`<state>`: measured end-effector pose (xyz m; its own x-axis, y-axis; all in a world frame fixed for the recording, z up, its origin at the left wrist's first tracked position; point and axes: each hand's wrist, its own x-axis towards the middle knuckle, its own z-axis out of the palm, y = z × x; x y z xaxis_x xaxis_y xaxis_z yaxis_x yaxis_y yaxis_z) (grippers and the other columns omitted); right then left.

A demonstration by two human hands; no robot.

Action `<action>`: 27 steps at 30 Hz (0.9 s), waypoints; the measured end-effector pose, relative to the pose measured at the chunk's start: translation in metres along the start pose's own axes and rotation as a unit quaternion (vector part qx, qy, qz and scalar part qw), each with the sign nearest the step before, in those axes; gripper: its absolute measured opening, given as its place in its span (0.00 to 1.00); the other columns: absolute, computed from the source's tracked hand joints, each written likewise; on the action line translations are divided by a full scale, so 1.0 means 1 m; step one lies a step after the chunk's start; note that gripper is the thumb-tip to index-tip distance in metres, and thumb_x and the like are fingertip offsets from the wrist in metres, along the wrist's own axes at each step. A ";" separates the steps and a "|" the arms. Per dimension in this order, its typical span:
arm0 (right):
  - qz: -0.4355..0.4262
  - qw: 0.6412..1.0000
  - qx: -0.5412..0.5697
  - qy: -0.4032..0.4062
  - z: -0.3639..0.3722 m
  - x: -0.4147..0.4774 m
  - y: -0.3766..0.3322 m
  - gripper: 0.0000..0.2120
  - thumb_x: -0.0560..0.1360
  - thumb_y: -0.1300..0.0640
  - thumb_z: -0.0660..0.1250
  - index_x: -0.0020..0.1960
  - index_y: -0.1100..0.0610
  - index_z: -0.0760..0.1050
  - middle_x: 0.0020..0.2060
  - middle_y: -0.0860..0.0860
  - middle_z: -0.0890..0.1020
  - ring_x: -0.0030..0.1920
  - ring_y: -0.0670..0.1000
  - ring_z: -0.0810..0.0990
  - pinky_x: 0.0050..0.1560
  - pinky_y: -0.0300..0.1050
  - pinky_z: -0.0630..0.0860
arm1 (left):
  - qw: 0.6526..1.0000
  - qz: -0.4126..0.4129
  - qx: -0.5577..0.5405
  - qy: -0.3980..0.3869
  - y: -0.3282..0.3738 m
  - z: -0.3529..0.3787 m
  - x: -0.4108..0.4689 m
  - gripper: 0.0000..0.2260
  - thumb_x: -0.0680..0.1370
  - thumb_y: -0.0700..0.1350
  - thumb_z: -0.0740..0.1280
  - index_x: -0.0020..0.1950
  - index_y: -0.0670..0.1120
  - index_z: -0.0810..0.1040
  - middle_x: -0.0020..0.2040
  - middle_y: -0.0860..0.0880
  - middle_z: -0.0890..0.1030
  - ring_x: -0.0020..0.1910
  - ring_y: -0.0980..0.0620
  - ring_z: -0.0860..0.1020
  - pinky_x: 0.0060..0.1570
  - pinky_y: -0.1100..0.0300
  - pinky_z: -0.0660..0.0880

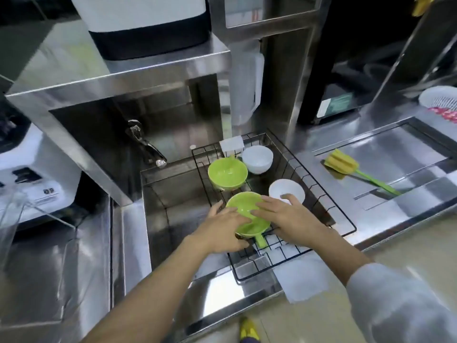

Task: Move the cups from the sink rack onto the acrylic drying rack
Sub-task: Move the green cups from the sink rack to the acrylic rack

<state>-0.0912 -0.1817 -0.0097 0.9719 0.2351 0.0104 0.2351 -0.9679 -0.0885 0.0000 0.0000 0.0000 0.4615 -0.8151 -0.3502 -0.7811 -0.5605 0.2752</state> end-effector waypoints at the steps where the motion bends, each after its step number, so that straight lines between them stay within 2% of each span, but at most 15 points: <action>1: -0.021 0.999 -0.031 -0.001 0.002 0.002 0.002 0.28 0.61 0.63 0.73 0.60 0.51 0.74 0.62 0.52 0.78 0.66 0.55 0.73 0.58 0.62 0.70 | 1.000 0.000 0.022 -0.021 0.001 0.000 -0.001 0.25 0.72 0.56 0.64 0.68 0.52 0.68 0.69 0.49 0.71 0.74 0.51 0.58 0.72 0.46 0.38; 3: -0.017 0.998 -0.023 -0.058 0.001 0.005 0.003 0.17 0.68 0.63 0.67 0.56 0.52 0.76 0.63 0.51 0.77 0.69 0.53 0.68 0.65 0.60 0.62 | 0.999 -0.001 0.041 -0.015 0.003 0.002 0.000 0.19 0.73 0.53 0.65 0.63 0.52 0.73 0.62 0.48 0.77 0.69 0.50 0.64 0.73 0.45 0.38; 5: 0.016 0.992 -0.028 -0.122 0.001 0.007 0.003 0.13 0.72 0.64 0.61 0.54 0.53 0.76 0.62 0.53 0.78 0.70 0.51 0.65 0.66 0.54 0.55 | 0.999 0.000 0.045 0.021 0.009 0.003 0.002 0.13 0.73 0.47 0.64 0.56 0.51 0.77 0.53 0.48 0.81 0.61 0.48 0.72 0.73 0.45 0.39; 8: 0.017 0.993 -0.038 -0.111 -0.001 0.012 0.002 0.10 0.73 0.62 0.60 0.49 0.53 0.78 0.52 0.52 0.81 0.64 0.51 0.71 0.63 0.52 0.53 | 0.997 0.000 0.060 0.050 0.015 0.005 0.003 0.12 0.72 0.38 0.61 0.51 0.49 0.78 0.47 0.46 0.82 0.53 0.44 0.76 0.72 0.47 0.49; 11: 0.016 0.992 0.000 -0.126 -0.011 0.017 0.003 0.08 0.74 0.61 0.59 0.46 0.55 0.77 0.44 0.49 0.80 0.53 0.54 0.75 0.60 0.50 0.54 | 0.997 -0.009 0.020 0.067 0.011 0.010 0.002 0.09 0.75 0.38 0.60 0.49 0.48 0.77 0.47 0.46 0.82 0.51 0.44 0.76 0.67 0.51 0.56; 13: 0.029 0.991 0.057 -0.120 -0.020 0.021 0.005 0.07 0.75 0.59 0.60 0.45 0.56 0.77 0.43 0.50 0.80 0.49 0.55 0.74 0.54 0.48 0.55 | 0.994 -0.019 -0.033 0.101 0.007 0.008 0.000 0.07 0.76 0.39 0.59 0.47 0.46 0.76 0.47 0.46 0.82 0.50 0.44 0.75 0.61 0.55 0.62; 15: 0.077 0.978 0.151 -0.125 -0.031 0.024 0.006 0.06 0.75 0.58 0.62 0.47 0.56 0.77 0.41 0.50 0.78 0.48 0.55 0.70 0.51 0.47 0.58 | 0.981 -0.042 -0.133 0.132 0.007 0.002 -0.003 0.06 0.77 0.42 0.59 0.47 0.44 0.76 0.45 0.45 0.80 0.49 0.44 0.74 0.48 0.58 0.63; 18: 0.113 0.938 0.301 -0.131 -0.049 0.026 0.009 0.03 0.74 0.58 0.65 0.44 0.51 0.76 0.40 0.53 0.78 0.47 0.57 0.74 0.48 0.50 0.70 | 0.942 -0.062 -0.298 0.140 0.012 -0.009 -0.009 0.05 0.78 0.43 0.60 0.46 0.46 0.74 0.41 0.48 0.76 0.42 0.49 0.72 0.41 0.59 0.65; 20: 0.106 0.918 0.367 -0.107 -0.061 0.025 0.010 0.07 0.73 0.60 0.66 0.39 0.49 0.75 0.38 0.52 0.78 0.41 0.54 0.77 0.45 0.51 0.75 | 0.915 -0.066 -0.371 0.145 0.016 -0.015 -0.013 0.06 0.78 0.43 0.60 0.41 0.49 0.71 0.37 0.52 0.73 0.38 0.54 0.70 0.40 0.58 0.65; 24: 0.098 0.854 0.508 -0.052 -0.088 0.030 0.005 0.06 0.73 0.66 0.66 0.41 0.56 0.77 0.38 0.52 0.79 0.38 0.42 0.77 0.41 0.33 0.74 | 0.833 -0.069 -0.497 0.234 0.027 -0.031 -0.017 0.13 0.79 0.42 0.59 0.35 0.52 0.70 0.33 0.54 0.70 0.34 0.57 0.67 0.37 0.60 0.64; 27: 0.102 0.797 0.594 0.027 -0.111 0.036 -0.006 0.06 0.71 0.65 0.66 0.47 0.58 0.78 0.40 0.52 0.80 0.39 0.42 0.79 0.40 0.31 0.75 | 0.744 -0.073 -0.592 0.301 0.034 -0.049 -0.022 0.12 0.79 0.45 0.59 0.36 0.50 0.73 0.34 0.52 0.73 0.35 0.55 0.69 0.37 0.59 0.66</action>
<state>-0.0569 -0.1772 0.1017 0.9953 0.0482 -0.0841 -0.0722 -0.2110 -0.9748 -0.0159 -0.0080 0.0612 0.8877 -0.4521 -0.0875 0.0498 -0.0946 0.9943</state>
